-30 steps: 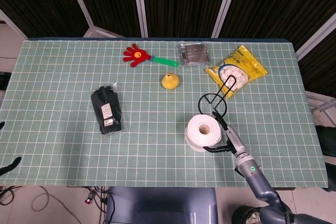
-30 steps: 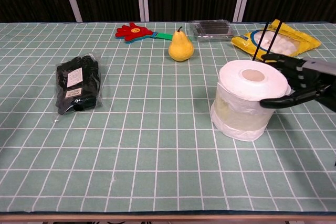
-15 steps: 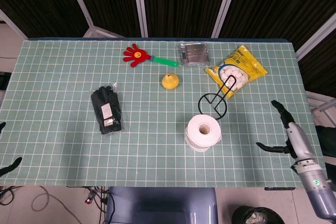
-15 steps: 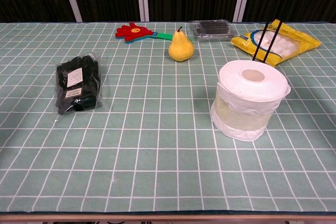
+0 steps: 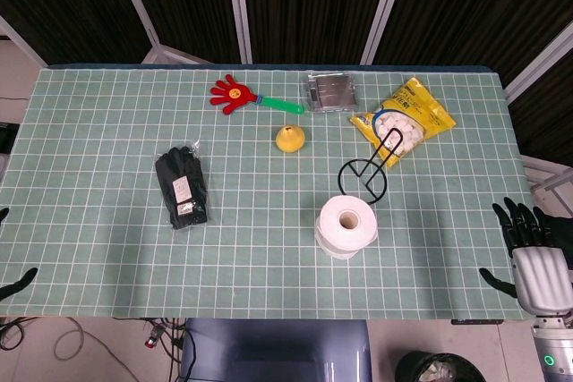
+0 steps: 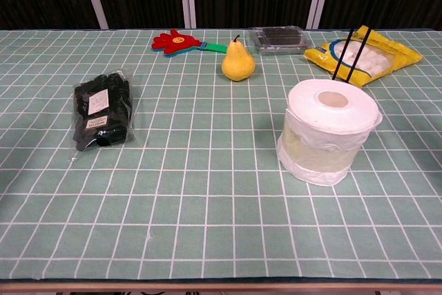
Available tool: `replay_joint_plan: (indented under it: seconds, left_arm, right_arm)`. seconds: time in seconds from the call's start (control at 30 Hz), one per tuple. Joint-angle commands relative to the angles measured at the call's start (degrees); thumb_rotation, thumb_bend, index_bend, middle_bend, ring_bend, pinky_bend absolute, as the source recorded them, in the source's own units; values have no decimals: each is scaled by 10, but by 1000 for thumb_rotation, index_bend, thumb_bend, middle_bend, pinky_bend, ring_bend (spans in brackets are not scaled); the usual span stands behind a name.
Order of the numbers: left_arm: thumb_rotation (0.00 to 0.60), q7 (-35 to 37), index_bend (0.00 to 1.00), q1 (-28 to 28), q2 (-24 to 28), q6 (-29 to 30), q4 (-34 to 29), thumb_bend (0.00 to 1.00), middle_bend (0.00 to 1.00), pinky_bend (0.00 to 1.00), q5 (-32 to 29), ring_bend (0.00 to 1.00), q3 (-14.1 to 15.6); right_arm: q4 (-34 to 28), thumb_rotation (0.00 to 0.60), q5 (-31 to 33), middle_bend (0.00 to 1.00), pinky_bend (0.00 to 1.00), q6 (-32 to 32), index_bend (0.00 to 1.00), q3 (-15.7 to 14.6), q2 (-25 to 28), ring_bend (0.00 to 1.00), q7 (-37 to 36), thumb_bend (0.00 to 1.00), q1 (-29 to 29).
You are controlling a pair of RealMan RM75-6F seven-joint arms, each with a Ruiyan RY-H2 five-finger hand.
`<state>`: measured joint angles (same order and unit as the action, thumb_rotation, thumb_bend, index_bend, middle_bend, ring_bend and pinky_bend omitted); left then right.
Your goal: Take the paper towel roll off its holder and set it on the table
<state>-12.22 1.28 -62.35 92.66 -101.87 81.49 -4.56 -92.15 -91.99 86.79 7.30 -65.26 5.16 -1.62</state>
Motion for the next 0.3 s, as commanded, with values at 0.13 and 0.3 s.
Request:
replay_joint_plan:
  seconds: [0.13,0.3]
  left_arm:
    - [600,4,127,0,1,1,4,116,0,0,0,0,-2]
    - [600,3,127,-1,0,-2,6,116,0,0,4,0,1]
  right_arm:
    - [18,600,-6,0,0,15,0,-6,-14,0,0,0,1]
    - [19,600,-10,0,0,26,0,-8,-18,0,-2,0,2]
